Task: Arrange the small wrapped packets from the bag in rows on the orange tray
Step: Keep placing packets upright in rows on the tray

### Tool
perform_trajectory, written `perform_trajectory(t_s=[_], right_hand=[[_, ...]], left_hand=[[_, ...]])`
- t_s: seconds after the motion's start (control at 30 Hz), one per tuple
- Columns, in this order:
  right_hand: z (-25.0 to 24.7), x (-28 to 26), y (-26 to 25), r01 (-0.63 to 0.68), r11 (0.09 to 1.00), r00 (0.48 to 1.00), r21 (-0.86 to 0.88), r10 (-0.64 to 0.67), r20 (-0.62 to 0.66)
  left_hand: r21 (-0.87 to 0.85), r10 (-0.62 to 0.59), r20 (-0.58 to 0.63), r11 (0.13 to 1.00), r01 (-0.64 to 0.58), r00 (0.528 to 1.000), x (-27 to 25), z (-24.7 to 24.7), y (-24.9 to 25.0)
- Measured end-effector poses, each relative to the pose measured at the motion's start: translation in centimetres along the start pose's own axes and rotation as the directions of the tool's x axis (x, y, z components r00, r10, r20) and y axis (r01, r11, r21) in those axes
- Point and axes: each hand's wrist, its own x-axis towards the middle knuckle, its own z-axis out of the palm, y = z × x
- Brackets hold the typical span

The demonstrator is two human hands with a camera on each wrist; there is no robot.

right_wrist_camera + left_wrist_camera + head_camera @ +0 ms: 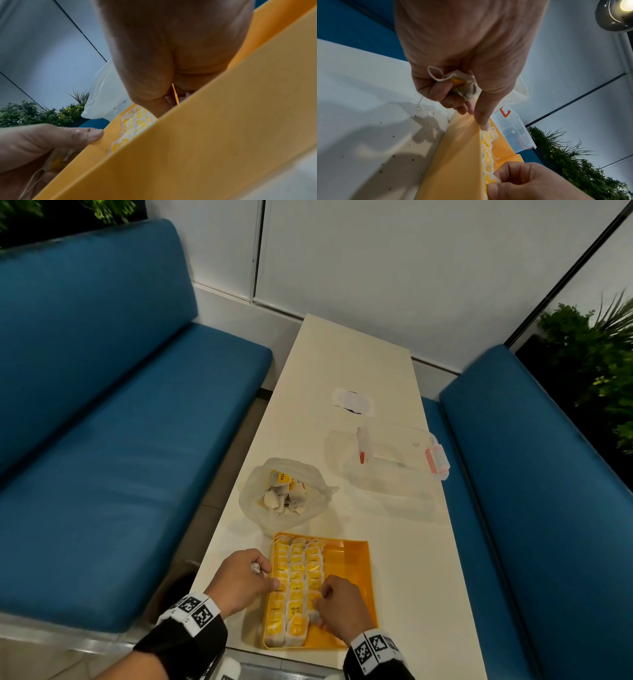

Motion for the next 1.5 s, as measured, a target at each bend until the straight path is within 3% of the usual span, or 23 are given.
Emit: perform_trajectory(t_s=[0.2,0.3,0.33,0.43,0.53,0.63,0.83,1.0,1.13,1.2,1.27,1.37,1.5], right_hand=[[0.3,0.3,0.5,-0.002,1.000,1.000,0.006,0.002,0.004],[-0.8,-0.4,-0.3,0.064,0.997,0.996,-0.038,-0.067,-0.060],[-1.3,-0.6,-0.8,0.109,0.993,0.990,-0.053,-0.113,-0.089],[-2.6,-1.4,-2.9,0.279,0.960,0.948,0.001,-0.275,-0.163],[-3.3,-2.4,-5.4,0.393,0.907,0.914,0.148,-0.368,-0.172],[-3.3,-3.3,-7.2,0.455,0.859,0.891,0.237,-0.436,-0.130],[-2.2,-3.7,-7.9,0.562,0.817,0.827,0.128,-0.557,-0.077],[-1.8,-3.2,-7.6,0.532,0.842,0.844,0.090,-0.519,-0.134],[-1.6,-2.9,-7.3,0.644,0.754,0.744,-0.134,-0.657,-0.123],[-1.7,-2.7,-7.1,0.688,0.713,0.699,-0.139,-0.702,-0.140],[-1.9,-2.6,-6.8,0.700,0.710,0.694,-0.076,-0.702,-0.162],[-2.7,-2.5,-6.2,0.673,0.740,0.731,0.010,-0.663,-0.162],[-3.7,-2.5,-5.7,0.654,0.755,0.750,0.047,-0.639,-0.172]], left_hand=[[0.000,0.022,0.020,1.000,-0.022,1.000,-0.5,-0.6,0.5],[-0.221,-0.001,0.055,0.975,0.014,0.998,-1.0,-0.8,1.6],[-0.358,-0.030,0.106,0.931,0.067,0.994,-1.2,-0.9,2.1],[-0.679,-0.086,0.260,0.692,0.246,0.962,-1.6,-0.9,3.4],[-0.796,-0.109,0.293,0.523,0.305,0.950,-1.3,-0.5,3.8],[-0.844,-0.110,0.287,0.442,0.306,0.952,-1.3,-0.2,4.3],[-0.836,-0.108,0.227,0.489,0.250,0.968,-1.4,0.2,5.3],[-0.861,-0.112,0.233,0.439,0.258,0.966,-1.4,0.3,5.7],[-0.875,-0.086,0.274,0.391,0.286,0.958,-1.1,0.4,5.7],[-0.878,-0.068,0.302,0.369,0.306,0.951,-1.0,0.3,5.7],[-0.871,-0.044,0.339,0.363,0.331,0.940,-0.9,0.0,5.5],[-0.819,-0.065,0.389,0.432,0.377,0.919,-0.8,-0.4,4.9],[-0.715,-0.031,0.354,0.635,0.292,0.935,-0.5,-0.7,4.1]])
